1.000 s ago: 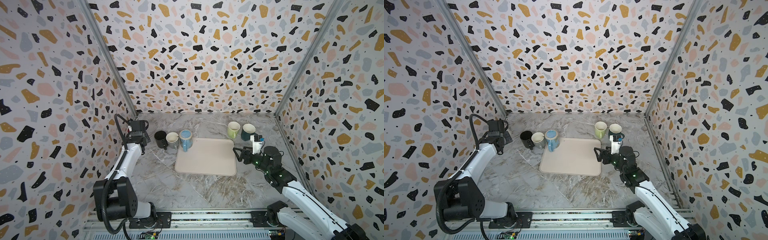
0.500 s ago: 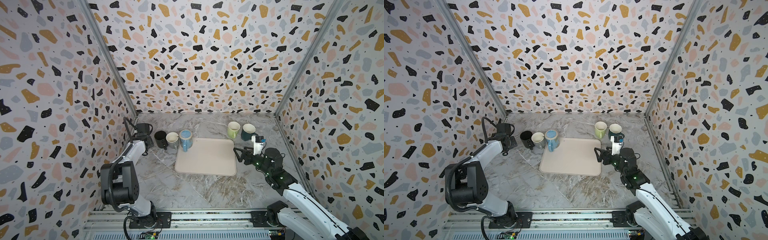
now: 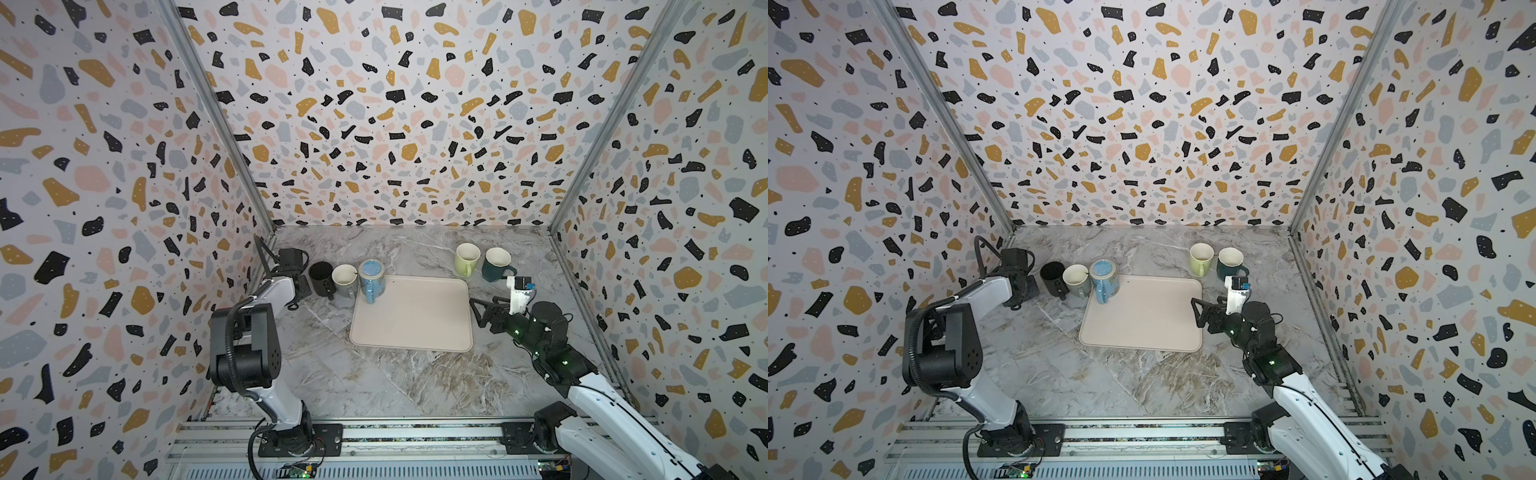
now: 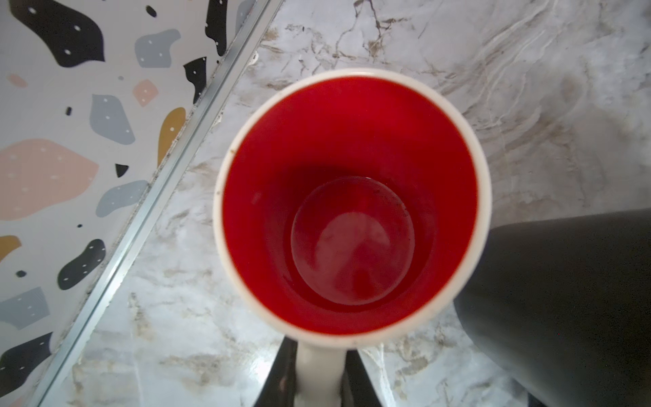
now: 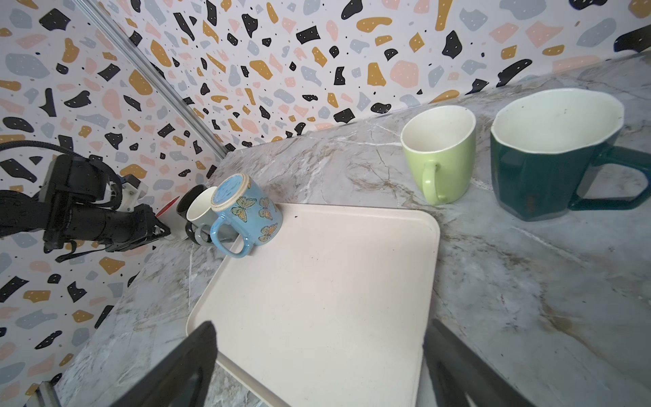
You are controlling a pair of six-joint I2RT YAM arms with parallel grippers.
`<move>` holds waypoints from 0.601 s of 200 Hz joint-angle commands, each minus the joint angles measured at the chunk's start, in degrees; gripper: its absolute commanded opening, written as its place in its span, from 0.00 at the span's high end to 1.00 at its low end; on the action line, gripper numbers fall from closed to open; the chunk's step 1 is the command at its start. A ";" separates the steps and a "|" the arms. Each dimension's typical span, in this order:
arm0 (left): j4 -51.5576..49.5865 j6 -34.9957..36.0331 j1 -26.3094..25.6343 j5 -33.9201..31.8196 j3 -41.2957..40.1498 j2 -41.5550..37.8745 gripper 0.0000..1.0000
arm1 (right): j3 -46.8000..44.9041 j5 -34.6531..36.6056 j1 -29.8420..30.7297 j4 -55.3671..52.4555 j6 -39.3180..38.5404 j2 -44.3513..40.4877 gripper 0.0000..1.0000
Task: Turn the mug right side up
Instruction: Place the mug at the top-left of the table.
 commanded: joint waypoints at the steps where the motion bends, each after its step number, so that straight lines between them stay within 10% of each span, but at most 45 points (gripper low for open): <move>1: 2.06 0.68 0.15 1.25 1.43 -1.36 0.39 | 1.01 2.64 0.32 -1.53 -0.19 -0.67 0.05; 28: 1.78 0.81 0.15 2.64 -0.75 -4.40 0.00 | 1.18 2.69 0.27 -1.31 -0.45 -0.27 0.05; 120: 1.58 2.06 -1.03 13.74 -12.06 -22.75 0.00 | -0.39 2.24 -1.60 0.00 0.17 3.89 0.05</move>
